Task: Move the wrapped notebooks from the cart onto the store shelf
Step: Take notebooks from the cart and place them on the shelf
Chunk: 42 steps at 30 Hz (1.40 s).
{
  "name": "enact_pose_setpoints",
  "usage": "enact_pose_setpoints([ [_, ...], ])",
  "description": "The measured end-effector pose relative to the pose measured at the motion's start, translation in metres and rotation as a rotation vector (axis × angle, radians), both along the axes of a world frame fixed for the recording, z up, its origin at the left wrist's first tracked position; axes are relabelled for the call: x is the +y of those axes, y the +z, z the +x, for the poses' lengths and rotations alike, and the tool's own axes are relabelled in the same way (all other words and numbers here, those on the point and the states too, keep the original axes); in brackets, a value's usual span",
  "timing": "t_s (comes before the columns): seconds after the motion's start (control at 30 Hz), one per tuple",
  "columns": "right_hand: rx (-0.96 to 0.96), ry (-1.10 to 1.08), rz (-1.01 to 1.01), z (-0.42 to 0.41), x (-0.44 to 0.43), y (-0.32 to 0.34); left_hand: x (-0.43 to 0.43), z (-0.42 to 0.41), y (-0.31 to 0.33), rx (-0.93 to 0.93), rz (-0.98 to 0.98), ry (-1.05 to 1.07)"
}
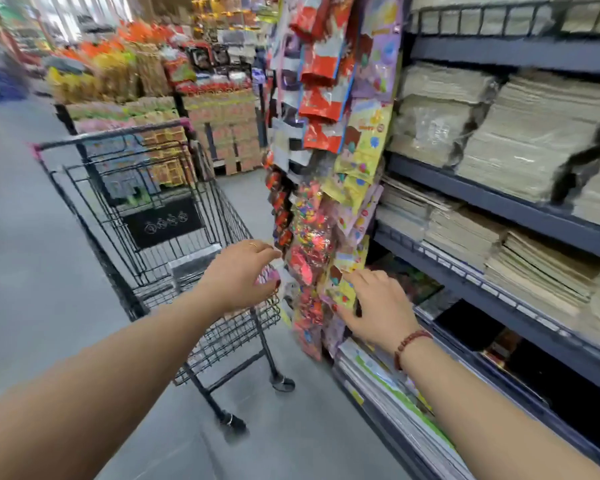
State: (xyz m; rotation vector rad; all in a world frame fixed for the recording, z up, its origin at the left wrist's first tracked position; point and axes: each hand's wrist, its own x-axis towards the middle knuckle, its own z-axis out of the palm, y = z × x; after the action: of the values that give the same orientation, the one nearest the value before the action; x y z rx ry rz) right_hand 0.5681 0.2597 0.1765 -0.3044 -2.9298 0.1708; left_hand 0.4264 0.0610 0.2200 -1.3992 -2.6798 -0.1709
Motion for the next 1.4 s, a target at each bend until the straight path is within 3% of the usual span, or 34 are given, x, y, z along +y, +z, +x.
enact_pose_setpoints([
  [0.4, 0.044, 0.232, 0.077, -0.133, -0.224, 0.039, -0.249, -0.067, 0.025, 0.057, 0.050, 0.218],
  [0.63, -0.008, 0.239, 0.049, -0.186, -0.311, 0.040, -0.337, -0.107, 0.019, 0.058, 0.100, 0.249],
  [0.93, -0.090, 0.241, 0.057, -0.263, -0.336, 0.012, -0.359, -0.178, -0.001, 0.004, 0.117, 0.260],
  [1.4, -0.109, 0.164, 0.004, -0.416, -0.296, -0.015, -0.312, -0.344, -0.010, -0.007, 0.045, 0.164],
])
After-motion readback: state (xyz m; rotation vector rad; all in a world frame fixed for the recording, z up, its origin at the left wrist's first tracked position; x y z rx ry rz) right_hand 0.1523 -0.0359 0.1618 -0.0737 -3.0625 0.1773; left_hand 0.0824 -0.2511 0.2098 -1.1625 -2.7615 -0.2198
